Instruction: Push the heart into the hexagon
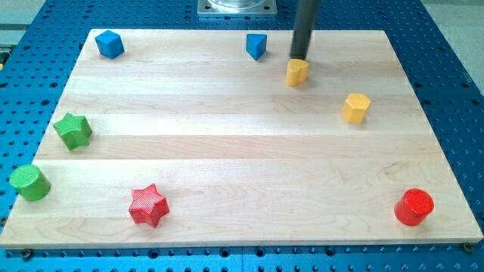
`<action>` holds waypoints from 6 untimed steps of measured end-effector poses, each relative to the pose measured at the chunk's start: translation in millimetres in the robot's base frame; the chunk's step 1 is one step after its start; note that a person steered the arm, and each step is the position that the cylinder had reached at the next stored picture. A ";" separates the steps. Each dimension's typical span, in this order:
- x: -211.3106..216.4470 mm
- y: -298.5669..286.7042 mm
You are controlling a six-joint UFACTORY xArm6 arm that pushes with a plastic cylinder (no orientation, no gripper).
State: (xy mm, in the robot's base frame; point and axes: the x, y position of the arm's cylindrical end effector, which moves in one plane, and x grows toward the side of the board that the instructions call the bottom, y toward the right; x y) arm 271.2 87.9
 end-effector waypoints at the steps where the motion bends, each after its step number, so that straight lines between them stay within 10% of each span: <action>1: 36.6 -4.7; 4: 108.1 51.1; 6: 247.7 106.1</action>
